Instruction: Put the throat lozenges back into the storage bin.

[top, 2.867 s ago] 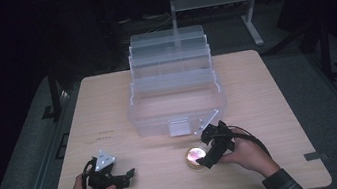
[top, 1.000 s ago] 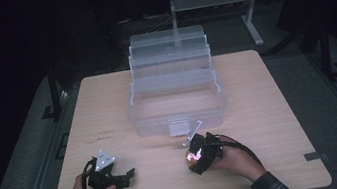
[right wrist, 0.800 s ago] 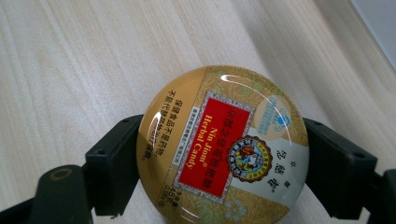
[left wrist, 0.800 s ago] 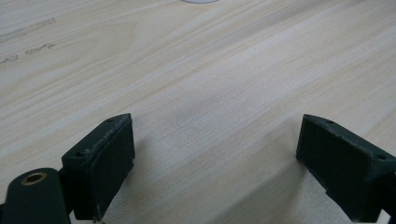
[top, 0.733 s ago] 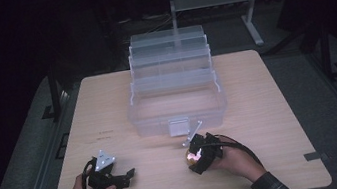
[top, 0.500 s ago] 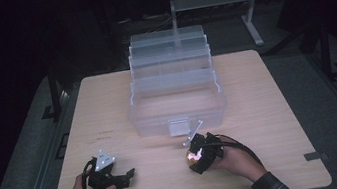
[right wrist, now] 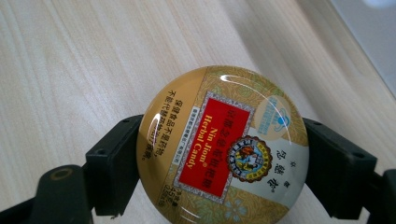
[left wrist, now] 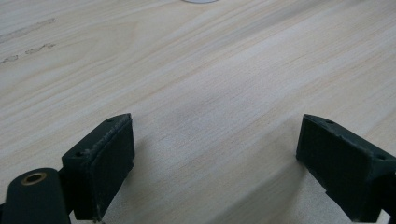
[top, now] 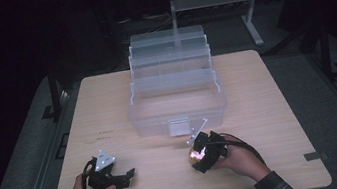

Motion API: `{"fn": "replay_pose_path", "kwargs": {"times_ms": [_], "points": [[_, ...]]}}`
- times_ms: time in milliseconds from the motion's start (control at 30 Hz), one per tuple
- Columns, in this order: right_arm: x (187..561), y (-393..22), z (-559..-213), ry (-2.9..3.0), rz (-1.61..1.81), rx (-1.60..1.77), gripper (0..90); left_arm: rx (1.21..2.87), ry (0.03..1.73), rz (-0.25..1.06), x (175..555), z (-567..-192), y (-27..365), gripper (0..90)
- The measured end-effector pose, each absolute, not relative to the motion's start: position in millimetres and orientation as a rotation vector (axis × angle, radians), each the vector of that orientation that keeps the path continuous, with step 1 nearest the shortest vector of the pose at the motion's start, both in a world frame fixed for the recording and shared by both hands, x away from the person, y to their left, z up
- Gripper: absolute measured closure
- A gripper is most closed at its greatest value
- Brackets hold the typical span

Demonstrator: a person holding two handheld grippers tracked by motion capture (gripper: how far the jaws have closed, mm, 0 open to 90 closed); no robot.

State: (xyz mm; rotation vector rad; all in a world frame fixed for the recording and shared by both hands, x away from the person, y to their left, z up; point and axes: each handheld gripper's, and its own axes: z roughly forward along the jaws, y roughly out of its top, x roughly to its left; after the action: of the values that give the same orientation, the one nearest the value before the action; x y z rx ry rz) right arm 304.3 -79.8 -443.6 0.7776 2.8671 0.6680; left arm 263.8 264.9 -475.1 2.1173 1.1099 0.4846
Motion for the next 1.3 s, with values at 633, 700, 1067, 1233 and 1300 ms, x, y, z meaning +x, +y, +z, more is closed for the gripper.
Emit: {"fn": "replay_pose_path", "kwargs": {"times_ms": [633, 700, 1067, 1233, 1300], "points": [[305, -99, -435, 2.833, 0.681, 0.831, 19.6, 2.117, 1.11, 0.484, 264, -475, 265, 10.6], [305, -102, -433, 2.828, 0.68, 0.836, 19.5, 2.117, 1.11, 0.484, 264, -475, 265, 10.5], [306, -114, -431, 2.809, 0.684, 0.875, 19.6, 2.117, 1.109, 0.485, 264, -475, 265, 10.5], [307, -120, -429, 2.798, 0.681, 0.889, 19.6, 2.117, 1.109, 0.485, 264, -475, 265, 10.5], [307, -122, -429, 2.794, 0.683, 0.898, 19.6, 2.117, 1.11, 0.485, 264, -475, 265, 10.5]]}}
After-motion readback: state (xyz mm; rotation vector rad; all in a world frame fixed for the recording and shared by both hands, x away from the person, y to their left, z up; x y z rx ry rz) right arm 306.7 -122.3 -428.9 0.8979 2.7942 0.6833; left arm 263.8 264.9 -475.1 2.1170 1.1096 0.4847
